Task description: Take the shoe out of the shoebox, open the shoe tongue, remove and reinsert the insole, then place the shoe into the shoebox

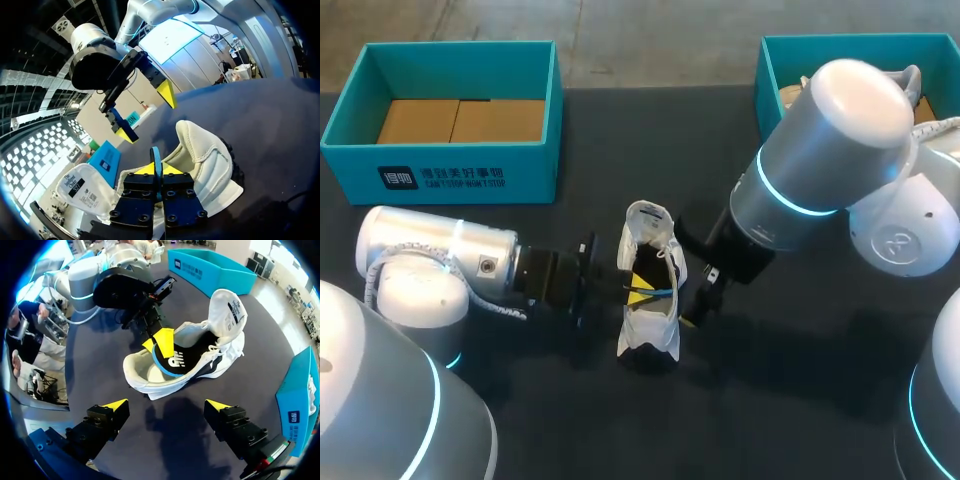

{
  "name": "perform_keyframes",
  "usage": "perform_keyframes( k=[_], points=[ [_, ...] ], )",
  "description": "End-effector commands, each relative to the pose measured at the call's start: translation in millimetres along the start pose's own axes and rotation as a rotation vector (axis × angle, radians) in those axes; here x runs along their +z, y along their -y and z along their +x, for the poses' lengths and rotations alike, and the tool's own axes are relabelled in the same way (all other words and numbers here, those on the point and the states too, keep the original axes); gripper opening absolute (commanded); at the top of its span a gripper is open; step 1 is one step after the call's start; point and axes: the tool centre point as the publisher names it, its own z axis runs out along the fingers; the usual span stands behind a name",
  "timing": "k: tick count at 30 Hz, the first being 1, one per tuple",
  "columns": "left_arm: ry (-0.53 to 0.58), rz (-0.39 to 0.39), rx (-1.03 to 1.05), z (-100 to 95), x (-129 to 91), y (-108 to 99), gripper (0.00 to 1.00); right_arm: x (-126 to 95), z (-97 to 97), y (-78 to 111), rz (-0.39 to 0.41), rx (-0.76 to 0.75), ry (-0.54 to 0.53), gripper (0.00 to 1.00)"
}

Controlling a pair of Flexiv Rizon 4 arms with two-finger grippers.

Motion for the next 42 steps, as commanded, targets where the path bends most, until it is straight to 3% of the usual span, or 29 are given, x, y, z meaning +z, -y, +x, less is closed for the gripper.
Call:
perform_keyframes(
  k=[1, 8, 10, 12, 13, 18, 25, 26, 27, 39, 40, 41, 42],
  points=[
    [-0.021, -0.01, 0.005, -3.5, 5.9, -8.8, 0.0, 3.1, 0.6, -1.8, 0.01, -0.005, 0.0, 1.0],
    [-0.024, -0.02, 0.018, -8.1, 6.0, -7.7, 0.0, 1.7, 4.3, -2.5, 0.012, -0.03, -0.001, 1.0],
    [-0.015, -0.016, 0.023, -9.2, 3.9, -3.2, 0.35, 1.6, 4.5, -2.5, 0.011, -0.032, -0.002, 1.0],
    [-0.007, -0.01, 0.024, -10.6, 1.5, 0.5, 0.59, 1.5, 4.6, -2.5, 0.012, -0.033, -0.002, 1.0],
    [-0.004, -0.009, 0.026, -11.5, 0.0, 2.0, 0.6, 1.5, 4.7, -2.6, 0.012, -0.033, -0.001, 1.0],
    [0.026, 0.008, 0.032, -16.8, -7.2, 11.7, 0.55, 1.5, 4.6, -2.9, 0.012, -0.027, 0.0, 1.0],
    [0.03, 0.027, 0.028, -16.3, -9.1, 18.9, 0.36, 2.0, 4.2, -2.8, 0.009, -0.015, 0.002, 1.0],
    [0.029, 0.027, 0.028, -15.1, -8.1, 19.0, 0.14, 2.0, 4.3, -2.8, 0.009, -0.014, 0.002, 1.0],
    [0.023, 0.033, 0.022, -13.7, -6.8, 18.9, 0.0, 2.2, 4.5, -2.7, 0.008, -0.013, 0.002, 1.0],
    [-0.013, 0.05, -0.014, -3.6, -3.7, 20.9, 0.0, 4.2, 6.4, -1.3, 0.013, -0.003, -0.007, 1.0],
    [-0.004, 0.054, -0.02, -4.9, -5.3, 22.1, 0.25, 4.2, 6.4, -1.3, 0.013, -0.003, -0.008, 1.0],
    [0.008, 0.058, -0.024, -8.1, -8.5, 24.3, 0.69, 4.2, 6.4, -1.3, 0.013, -0.001, -0.008, 1.0],
    [0.018, 0.059, -0.021, -10.0, -11.1, 25.9, 0.92, 4.2, 6.4, -1.2, 0.013, 0.0, -0.008, 1.0]
  ],
)
